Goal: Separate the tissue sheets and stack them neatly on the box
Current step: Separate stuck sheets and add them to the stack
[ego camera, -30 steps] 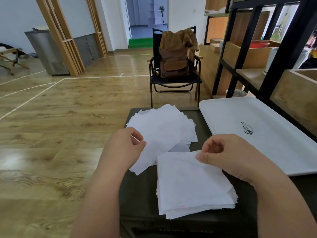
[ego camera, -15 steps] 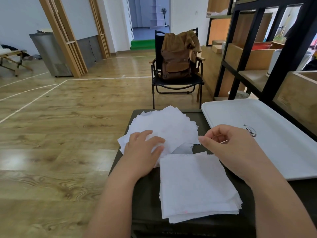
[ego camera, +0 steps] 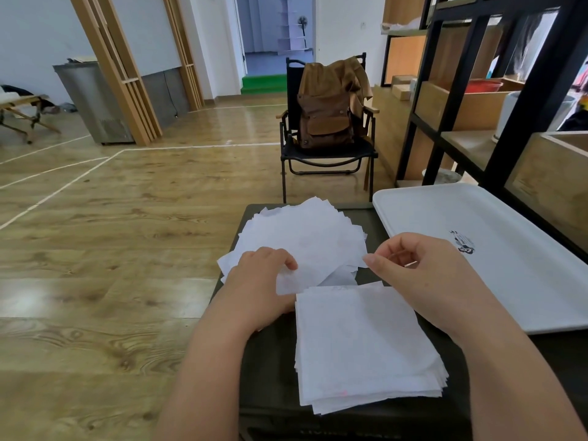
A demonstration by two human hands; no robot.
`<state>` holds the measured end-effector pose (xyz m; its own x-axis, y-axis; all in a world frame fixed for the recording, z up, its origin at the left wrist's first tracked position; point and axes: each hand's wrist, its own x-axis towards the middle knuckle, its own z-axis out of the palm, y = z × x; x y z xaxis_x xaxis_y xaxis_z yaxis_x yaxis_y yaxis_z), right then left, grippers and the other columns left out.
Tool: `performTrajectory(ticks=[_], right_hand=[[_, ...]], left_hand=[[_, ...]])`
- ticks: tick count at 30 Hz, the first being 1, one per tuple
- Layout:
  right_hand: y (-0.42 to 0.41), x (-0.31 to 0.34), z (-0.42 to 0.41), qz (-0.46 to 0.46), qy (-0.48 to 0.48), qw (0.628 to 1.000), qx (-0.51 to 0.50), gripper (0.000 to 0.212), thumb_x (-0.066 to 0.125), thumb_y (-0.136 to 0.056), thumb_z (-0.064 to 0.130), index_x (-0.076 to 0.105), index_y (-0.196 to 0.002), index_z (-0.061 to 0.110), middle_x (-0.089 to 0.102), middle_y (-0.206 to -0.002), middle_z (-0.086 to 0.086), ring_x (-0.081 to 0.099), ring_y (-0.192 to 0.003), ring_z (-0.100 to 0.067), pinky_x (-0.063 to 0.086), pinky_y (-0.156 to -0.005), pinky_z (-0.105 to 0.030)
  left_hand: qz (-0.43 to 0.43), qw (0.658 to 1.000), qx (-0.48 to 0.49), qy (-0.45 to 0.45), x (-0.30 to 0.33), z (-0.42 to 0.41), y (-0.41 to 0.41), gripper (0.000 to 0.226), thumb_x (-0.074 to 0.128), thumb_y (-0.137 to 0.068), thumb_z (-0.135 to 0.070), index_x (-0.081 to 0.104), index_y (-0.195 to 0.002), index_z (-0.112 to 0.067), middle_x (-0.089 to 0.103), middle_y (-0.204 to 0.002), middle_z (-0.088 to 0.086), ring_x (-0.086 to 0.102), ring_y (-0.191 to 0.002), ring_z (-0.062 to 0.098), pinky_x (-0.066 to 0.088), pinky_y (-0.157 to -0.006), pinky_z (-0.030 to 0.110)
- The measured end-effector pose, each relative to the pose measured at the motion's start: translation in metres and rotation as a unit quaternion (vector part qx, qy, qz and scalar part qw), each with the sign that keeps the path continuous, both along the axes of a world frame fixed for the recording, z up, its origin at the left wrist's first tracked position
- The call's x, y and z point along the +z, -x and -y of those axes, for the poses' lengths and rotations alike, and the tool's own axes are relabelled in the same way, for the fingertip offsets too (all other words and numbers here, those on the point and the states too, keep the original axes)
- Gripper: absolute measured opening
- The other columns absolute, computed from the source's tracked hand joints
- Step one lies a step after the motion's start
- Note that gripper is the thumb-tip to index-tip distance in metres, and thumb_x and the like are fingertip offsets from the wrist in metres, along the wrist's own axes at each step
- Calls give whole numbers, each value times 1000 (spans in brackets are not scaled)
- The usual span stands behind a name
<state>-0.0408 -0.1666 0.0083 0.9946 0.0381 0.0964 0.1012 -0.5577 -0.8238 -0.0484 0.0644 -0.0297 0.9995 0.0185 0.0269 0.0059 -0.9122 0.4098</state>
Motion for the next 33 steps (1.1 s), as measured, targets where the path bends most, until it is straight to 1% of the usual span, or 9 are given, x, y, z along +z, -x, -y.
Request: performTrajectory(ticks=[3,8,13,16,19,26,29,31,33], right_hand=[[-1,0,1,-1,3,1000,1,17,72,-79,47,66,-71,34,67,-71,12,60,-67,-2,38,-56,-19],[-1,-1,0,1,5,1000,4,16,72,-80,46,67,-72,32,66,-70,13,59,-67,-1,37,-56,-18],[-3,-3,2,-1,5,1000,3,16,71,-80,46,66,-71,34,65,-68,20,57,-67,9,37,-55,-18],[-4,-4,1,2,4,1000,6,16,71,-81,45,66,-71,33,64,-70,25,56,-67,10,37,-55,-18],[-4,-5,0,3,1,1000,9,17,71,-81,45,66,-71,32,63,-69,26,55,-63,9,36,-55,-19],[-4,-7,-1,12,2,1000,13,17,70,-81,46,66,-73,31,62,-70,29,54,-61,11,35,-54,-17],[-4,-8,0,12,3,1000,17,17,70,-81,46,66,-73,32,62,-71,29,53,-60,11,35,-53,-17],[-4,-8,0,13,4,1000,19,17,70,-81,46,66,-73,32,62,-71,29,53,-59,11,35,-53,-16],[-5,-7,0,14,4,1000,19,17,69,-81,47,66,-73,32,61,-71,30,53,-61,12,35,-54,-16]], left_hand=[[-57,998,-8,24,5,-2,5,49,70,-81,-46,49,-125,-42,41,-128,-26,37,-122,4,36,-88,24],[21,998,37,35,2,-5,2,23,55,-93,-19,64,-108,-34,58,-117,-18,49,-99,4,35,-66,15],[73,994,75,4,1,-10,0,20,53,-95,-23,70,-93,-34,64,-94,-18,50,-80,1,30,-57,5],[99,993,66,6,-1,-5,-1,13,57,-94,-29,66,-102,-34,64,-101,-17,47,-83,2,31,-62,12],[113,993,24,20,-4,14,-7,21,61,-93,-33,59,-114,-34,57,-104,-17,49,-95,5,31,-72,16],[43,999,3,-11,-16,18,-24,46,68,-86,-31,55,-130,-32,54,-130,-13,48,-121,10,31,-97,18],[59,998,18,1,-16,19,-22,32,64,-90,-35,62,-122,-33,61,-121,-14,52,-104,5,30,-83,7],[74,997,24,16,-15,20,-20,19,62,-92,-34,68,-109,-31,66,-107,-14,49,-87,0,30,-67,7],[88,995,29,40,-12,21,-18,11,63,-91,-34,72,-92,-29,70,-91,-16,54,-80,0,31,-62,5]])
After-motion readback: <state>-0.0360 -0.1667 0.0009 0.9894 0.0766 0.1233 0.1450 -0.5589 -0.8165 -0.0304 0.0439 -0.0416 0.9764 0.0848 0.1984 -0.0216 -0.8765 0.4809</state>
